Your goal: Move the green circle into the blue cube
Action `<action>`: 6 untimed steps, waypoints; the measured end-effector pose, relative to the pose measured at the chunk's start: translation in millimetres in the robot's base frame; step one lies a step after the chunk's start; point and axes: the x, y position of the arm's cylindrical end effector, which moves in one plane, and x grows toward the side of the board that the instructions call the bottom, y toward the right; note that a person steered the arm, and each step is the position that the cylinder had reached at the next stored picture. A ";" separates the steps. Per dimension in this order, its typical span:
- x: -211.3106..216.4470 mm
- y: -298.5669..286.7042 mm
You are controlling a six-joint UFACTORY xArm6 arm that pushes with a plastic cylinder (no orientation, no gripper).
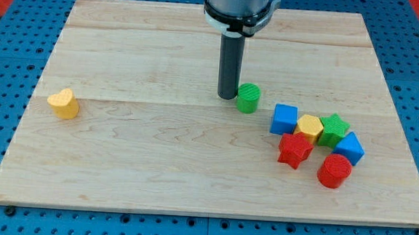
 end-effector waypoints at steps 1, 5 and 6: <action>7.7 16.5; 76.6 -21.7; 105.2 -78.0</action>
